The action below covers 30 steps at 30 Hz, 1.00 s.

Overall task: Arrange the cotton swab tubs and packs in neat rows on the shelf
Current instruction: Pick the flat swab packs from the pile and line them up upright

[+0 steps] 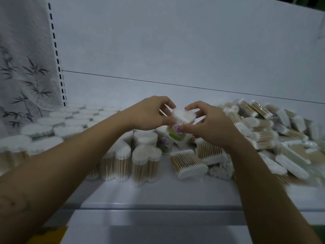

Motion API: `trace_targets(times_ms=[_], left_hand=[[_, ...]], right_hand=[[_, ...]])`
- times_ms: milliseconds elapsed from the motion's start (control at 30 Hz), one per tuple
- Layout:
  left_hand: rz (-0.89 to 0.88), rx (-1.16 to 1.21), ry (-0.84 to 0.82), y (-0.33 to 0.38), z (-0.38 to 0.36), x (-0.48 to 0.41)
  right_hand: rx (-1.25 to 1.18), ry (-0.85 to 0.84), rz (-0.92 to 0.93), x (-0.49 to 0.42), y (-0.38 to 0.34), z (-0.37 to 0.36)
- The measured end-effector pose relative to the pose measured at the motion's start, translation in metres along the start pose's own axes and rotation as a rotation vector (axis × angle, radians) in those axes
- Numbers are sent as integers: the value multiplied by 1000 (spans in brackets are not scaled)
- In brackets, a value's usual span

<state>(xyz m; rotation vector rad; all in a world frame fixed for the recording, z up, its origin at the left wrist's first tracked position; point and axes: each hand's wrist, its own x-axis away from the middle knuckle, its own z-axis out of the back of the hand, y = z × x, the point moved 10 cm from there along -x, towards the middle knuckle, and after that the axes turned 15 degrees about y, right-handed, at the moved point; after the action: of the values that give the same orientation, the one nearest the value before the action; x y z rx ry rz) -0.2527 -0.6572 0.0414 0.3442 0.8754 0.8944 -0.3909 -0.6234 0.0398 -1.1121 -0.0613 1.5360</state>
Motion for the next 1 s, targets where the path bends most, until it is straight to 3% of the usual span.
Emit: trace_targets(times_ms=[200, 433, 733, 900, 1000], left_hand=[[-79, -182, -6, 3, 6, 8], [-112, -400, -134, -12, -10, 8], [-109, -368, -189, 4, -17, 14], [-138, -409, -161, 8, -19, 12], [-108, -420, -161, 5, -19, 11]], right_hand=[[40, 26, 45, 6, -10, 12], [138, -140, 28, 14, -6, -22], [246, -48, 116, 20, -14, -29], [303, -157, -6, 41, 3, -21], [456, -123, 6, 61, 5, -12]])
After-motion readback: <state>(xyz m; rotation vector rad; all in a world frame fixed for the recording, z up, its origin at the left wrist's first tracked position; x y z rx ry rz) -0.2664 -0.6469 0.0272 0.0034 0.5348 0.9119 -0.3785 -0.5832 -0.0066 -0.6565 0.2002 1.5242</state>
